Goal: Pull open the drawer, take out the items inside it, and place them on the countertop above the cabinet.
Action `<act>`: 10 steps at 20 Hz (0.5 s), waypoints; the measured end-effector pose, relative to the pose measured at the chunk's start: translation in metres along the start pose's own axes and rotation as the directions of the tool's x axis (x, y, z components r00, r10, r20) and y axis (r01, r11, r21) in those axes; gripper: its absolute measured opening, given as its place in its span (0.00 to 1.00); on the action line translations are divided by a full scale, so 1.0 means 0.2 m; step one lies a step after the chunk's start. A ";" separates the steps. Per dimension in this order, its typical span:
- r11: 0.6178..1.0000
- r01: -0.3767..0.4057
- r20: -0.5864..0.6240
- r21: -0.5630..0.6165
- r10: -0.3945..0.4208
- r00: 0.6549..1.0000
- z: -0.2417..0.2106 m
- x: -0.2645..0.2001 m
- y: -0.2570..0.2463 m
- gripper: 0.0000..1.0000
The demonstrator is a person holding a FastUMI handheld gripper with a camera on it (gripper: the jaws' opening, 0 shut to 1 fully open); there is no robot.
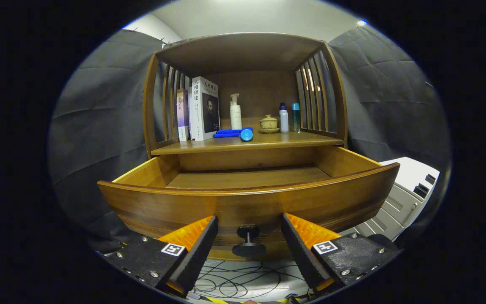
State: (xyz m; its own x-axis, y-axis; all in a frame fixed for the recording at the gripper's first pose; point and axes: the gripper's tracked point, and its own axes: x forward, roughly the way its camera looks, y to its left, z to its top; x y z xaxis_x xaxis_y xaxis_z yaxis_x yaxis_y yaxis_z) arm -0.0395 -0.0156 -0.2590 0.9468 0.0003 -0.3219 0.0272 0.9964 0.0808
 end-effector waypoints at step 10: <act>0.999 0.003 0.040 0.036 -0.005 0.999 0.13 0.28 0.01 0.94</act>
State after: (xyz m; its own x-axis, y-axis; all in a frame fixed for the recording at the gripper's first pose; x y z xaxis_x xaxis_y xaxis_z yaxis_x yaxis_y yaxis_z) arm 0.0225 -0.0153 -0.2530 0.9588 -0.0079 -0.2838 0.0418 0.9927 0.1135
